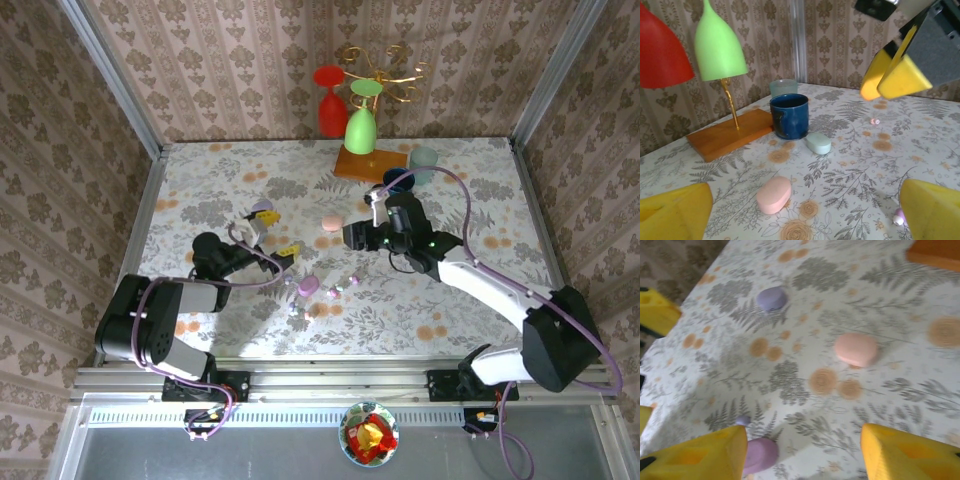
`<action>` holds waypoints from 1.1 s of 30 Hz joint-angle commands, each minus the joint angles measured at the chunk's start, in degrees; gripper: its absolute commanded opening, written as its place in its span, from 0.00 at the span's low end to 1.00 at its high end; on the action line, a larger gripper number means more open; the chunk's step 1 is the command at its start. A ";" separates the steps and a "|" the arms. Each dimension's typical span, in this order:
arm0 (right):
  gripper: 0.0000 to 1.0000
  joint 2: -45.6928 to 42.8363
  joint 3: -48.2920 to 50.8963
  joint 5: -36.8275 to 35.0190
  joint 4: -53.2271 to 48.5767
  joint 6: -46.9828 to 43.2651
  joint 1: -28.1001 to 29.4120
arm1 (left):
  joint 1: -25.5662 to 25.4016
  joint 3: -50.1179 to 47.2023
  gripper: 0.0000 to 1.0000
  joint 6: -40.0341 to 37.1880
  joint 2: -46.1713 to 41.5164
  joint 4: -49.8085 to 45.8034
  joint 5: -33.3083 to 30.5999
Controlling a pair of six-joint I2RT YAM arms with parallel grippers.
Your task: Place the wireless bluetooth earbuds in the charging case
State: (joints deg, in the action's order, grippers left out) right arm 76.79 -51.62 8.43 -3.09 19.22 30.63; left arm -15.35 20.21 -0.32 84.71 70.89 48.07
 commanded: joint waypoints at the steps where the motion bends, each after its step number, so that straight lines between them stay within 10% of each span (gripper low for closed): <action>1: 0.66 -1.76 1.20 -3.34 -6.30 -3.44 0.08 | -0.55 0.65 1.00 -2.05 -3.21 -6.35 -4.59; 7: 0.71 3.62 -1.41 2.44 -11.27 -15.83 6.98 | -0.23 4.71 1.00 -1.39 -8.04 -23.77 -15.65; 11: 0.71 10.57 -6.66 -1.00 -13.71 -8.15 8.29 | -0.50 6.57 1.00 1.02 -12.24 -33.79 -19.56; 18: 0.72 7.11 -1.98 -4.62 -11.62 3.55 0.19 | -15.31 15.45 1.00 2.79 -17.13 -70.94 -41.63; 26: 0.72 1.55 3.47 -7.04 -11.34 5.30 -4.43 | -28.54 32.74 0.90 15.04 -5.71 -102.05 -50.54; 33: 0.72 0.60 5.40 -5.99 -9.78 5.17 -5.18 | -29.94 48.56 0.80 19.43 12.04 -117.68 -48.96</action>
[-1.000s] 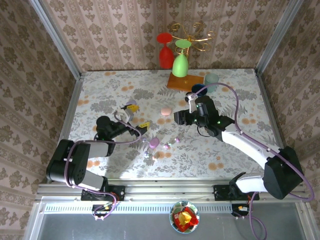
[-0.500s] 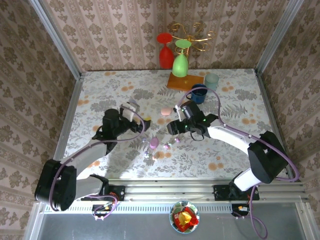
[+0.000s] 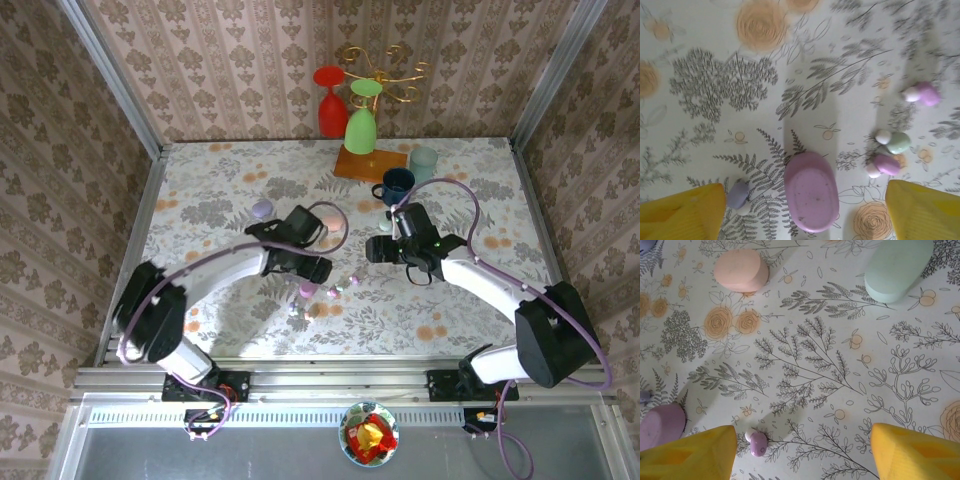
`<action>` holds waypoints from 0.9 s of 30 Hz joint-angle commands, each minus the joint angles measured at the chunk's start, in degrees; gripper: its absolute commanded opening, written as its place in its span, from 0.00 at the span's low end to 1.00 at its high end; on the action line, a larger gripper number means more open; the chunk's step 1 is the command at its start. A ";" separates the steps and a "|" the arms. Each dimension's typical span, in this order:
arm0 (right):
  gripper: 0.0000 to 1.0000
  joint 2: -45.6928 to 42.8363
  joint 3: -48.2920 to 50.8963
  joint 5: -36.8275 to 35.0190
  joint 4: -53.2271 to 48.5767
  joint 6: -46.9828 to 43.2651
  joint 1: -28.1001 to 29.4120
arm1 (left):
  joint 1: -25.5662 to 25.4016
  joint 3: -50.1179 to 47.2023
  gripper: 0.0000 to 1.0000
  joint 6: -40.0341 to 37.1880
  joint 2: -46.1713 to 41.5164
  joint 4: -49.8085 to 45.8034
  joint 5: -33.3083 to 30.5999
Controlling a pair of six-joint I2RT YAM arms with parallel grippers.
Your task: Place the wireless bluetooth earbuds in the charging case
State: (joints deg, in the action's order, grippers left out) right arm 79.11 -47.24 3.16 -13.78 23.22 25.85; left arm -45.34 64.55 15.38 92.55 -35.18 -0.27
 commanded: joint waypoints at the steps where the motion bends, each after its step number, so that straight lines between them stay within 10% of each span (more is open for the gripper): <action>1: 0.72 -1.94 1.29 -0.48 1.10 1.29 -0.52 | 0.03 4.94 0.79 3.93 5.49 -11.27 0.43; 27: 0.73 -7.48 5.11 1.85 3.81 1.95 -2.72 | 0.17 4.64 0.34 6.73 13.43 -4.51 4.85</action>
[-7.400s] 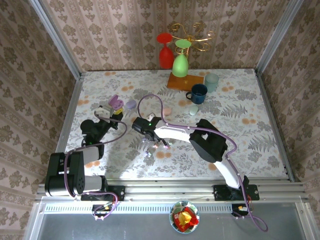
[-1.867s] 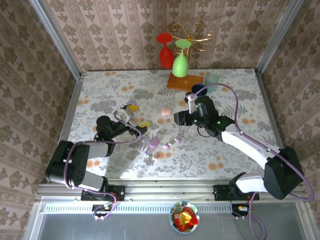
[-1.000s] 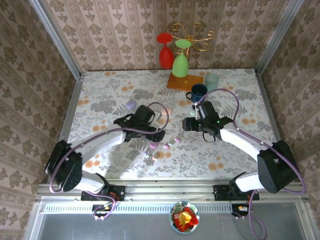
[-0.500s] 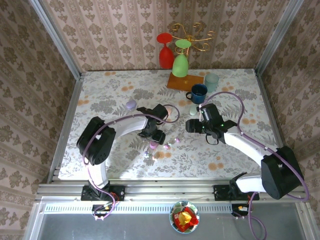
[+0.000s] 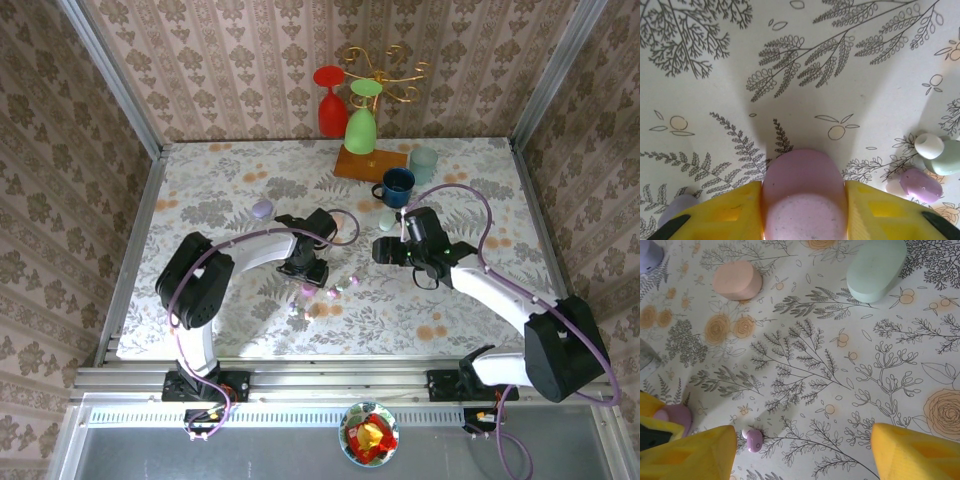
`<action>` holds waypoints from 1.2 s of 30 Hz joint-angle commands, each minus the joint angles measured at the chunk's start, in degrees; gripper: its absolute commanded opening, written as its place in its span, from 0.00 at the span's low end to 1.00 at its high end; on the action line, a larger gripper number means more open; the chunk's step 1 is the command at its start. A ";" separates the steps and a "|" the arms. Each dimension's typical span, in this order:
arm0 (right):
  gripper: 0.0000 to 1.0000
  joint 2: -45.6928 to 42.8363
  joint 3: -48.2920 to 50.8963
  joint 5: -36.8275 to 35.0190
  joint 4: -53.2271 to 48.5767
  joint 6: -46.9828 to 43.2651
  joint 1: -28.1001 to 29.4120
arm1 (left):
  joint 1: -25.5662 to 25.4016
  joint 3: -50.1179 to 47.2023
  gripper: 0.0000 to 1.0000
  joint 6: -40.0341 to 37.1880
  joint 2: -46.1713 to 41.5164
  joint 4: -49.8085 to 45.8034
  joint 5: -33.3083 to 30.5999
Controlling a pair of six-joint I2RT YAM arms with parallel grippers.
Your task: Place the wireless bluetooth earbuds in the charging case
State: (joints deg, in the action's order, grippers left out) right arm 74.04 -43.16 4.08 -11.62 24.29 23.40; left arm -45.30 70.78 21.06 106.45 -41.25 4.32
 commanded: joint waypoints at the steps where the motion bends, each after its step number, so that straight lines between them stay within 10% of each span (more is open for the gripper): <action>1: 0.73 -2.83 1.14 0.93 1.77 0.88 -0.22 | 0.04 -1.64 0.34 1.14 -0.86 1.86 0.18; 10: 0.72 -7.62 6.15 4.39 12.82 3.42 -0.35 | 4.21 -7.61 0.33 4.02 -12.93 10.68 -1.45; 26: 0.73 -5.57 10.96 19.45 45.92 19.00 0.69 | 11.20 -29.91 0.30 29.97 -33.64 62.62 8.52; 36: 0.75 3.20 0.30 12.85 37.74 -2.08 12.98 | 10.77 -31.41 0.30 38.32 -36.37 63.98 6.53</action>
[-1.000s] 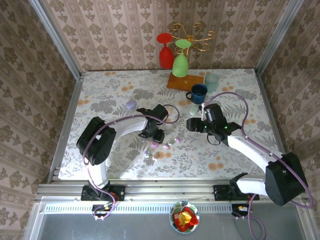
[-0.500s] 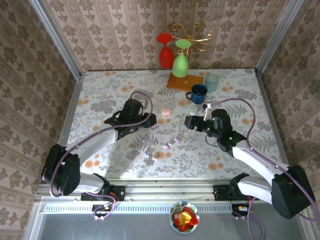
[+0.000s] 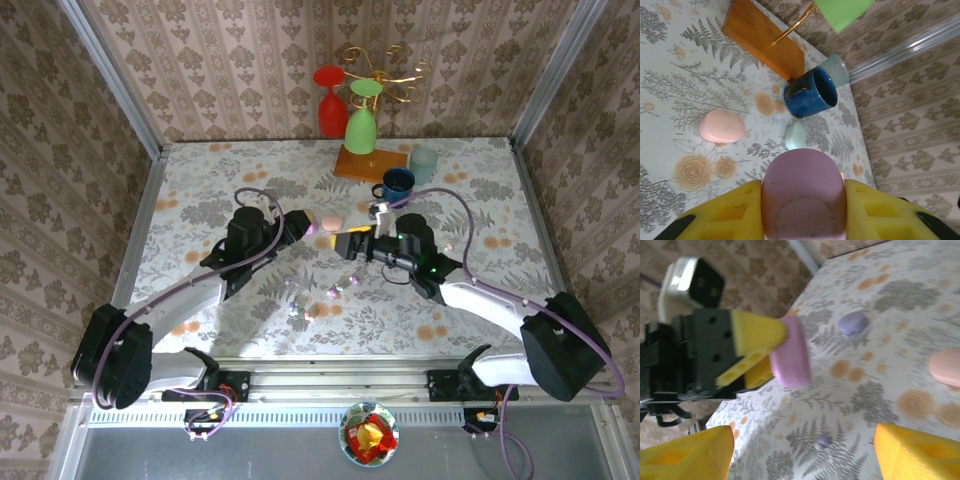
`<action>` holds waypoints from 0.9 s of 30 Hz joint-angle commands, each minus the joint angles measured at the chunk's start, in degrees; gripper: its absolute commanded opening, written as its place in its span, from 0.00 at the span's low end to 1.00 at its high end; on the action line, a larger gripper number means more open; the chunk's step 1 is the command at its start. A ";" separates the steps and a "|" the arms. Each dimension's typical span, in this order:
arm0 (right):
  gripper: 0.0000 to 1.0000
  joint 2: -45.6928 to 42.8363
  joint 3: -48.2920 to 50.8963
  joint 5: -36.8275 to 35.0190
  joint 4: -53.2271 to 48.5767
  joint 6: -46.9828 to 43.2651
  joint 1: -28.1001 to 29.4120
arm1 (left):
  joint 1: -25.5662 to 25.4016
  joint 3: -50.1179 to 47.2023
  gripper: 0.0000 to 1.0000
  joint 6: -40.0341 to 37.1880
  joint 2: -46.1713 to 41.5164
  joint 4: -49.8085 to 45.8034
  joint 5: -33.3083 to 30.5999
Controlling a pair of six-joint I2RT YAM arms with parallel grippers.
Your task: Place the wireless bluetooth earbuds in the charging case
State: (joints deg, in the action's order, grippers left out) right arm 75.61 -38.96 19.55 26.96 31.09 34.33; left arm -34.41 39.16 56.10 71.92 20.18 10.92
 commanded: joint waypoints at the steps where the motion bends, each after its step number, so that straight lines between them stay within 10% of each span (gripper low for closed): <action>1: 0.74 2.70 -4.76 -3.08 -0.69 -10.40 2.48 | -0.18 0.21 0.31 3.19 -2.32 2.14 -0.09; 20: 0.59 15.84 -15.44 -0.76 2.98 -22.08 4.70 | -0.13 -0.64 0.32 1.97 -6.10 -2.08 -0.42; 27: 0.25 16.50 -16.54 -0.53 0.51 -25.20 4.78 | -0.13 -1.68 0.32 2.19 -6.00 -1.30 0.27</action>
State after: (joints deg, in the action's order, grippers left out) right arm 91.26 -53.15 18.65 27.38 8.49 38.94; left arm -34.33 38.61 57.49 66.72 18.50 10.07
